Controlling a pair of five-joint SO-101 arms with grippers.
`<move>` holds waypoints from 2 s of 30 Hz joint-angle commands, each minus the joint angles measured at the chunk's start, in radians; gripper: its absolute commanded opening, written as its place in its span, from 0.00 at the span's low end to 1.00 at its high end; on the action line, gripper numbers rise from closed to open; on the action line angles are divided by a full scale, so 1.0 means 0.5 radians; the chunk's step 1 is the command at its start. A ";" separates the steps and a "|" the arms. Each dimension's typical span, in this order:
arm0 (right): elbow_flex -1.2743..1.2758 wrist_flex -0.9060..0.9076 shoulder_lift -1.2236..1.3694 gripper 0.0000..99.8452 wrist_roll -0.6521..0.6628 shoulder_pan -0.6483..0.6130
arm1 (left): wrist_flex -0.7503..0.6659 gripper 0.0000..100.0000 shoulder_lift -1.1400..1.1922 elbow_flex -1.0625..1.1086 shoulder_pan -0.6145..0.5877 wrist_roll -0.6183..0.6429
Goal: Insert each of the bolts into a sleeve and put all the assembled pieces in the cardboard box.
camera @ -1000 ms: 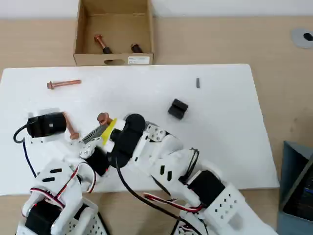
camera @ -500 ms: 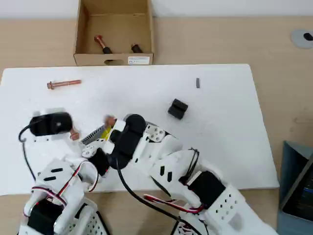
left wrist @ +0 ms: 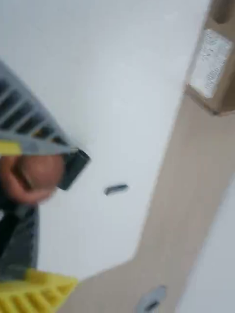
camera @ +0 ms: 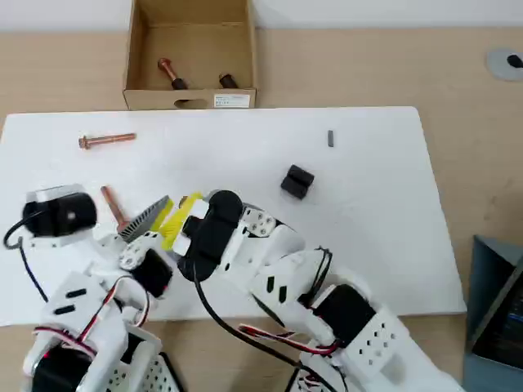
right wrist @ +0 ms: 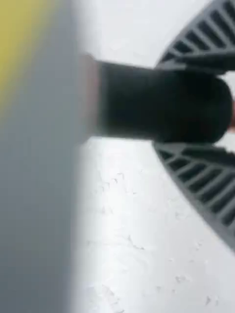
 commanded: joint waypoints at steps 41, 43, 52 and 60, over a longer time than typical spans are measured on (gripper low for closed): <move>-2.509 0.595 2.245 0.01 -0.445 0.836 | -0.003 0.00 -0.008 1.105 -0.921 -0.908; -2.773 0.592 2.503 0.01 -0.384 0.836 | -0.003 0.00 -0.008 1.105 -0.918 -0.908; -4.218 0.592 3.779 0.01 -0.077 0.836 | -0.003 0.00 -0.008 1.105 -0.911 -0.908; -5.313 0.592 4.758 0.01 0.227 0.827 | -0.003 0.00 -0.008 1.105 -0.918 -0.908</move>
